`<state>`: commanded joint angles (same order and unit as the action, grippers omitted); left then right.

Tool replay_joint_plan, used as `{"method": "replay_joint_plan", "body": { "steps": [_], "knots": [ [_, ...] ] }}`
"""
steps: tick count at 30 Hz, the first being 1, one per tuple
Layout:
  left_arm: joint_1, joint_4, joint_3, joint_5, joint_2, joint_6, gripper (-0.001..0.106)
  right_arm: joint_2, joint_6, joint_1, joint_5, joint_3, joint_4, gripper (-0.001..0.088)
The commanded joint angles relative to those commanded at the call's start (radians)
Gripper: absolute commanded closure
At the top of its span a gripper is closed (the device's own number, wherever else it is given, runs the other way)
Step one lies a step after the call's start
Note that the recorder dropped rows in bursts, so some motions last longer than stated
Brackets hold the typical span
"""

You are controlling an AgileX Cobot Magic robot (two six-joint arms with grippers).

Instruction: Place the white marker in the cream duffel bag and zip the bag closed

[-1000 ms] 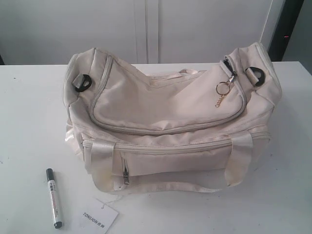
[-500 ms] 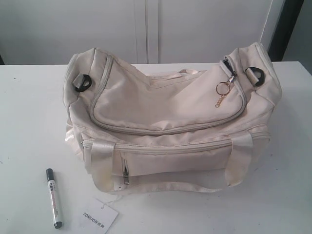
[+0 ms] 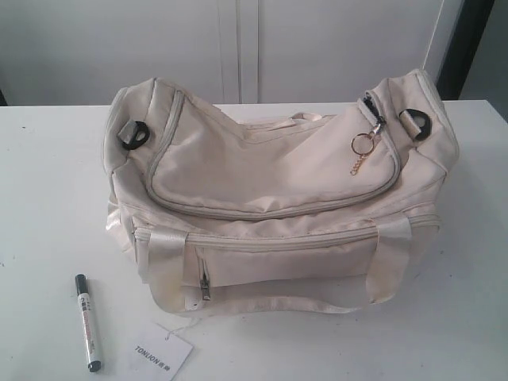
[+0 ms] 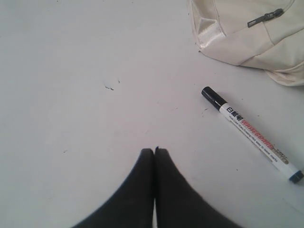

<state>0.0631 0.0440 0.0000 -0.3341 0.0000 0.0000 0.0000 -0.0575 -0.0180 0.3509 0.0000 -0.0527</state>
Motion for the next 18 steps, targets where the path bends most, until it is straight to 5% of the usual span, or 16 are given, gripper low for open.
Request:
{"method": "replay_joint_plan", "body": {
  "steps": [18],
  "knots": [
    [0.0, 0.0, 0.0, 0.0, 0.0, 0.0, 0.105, 0.0, 0.0, 0.0, 0.021, -0.177, 0.0, 0.0868]
  ]
}}
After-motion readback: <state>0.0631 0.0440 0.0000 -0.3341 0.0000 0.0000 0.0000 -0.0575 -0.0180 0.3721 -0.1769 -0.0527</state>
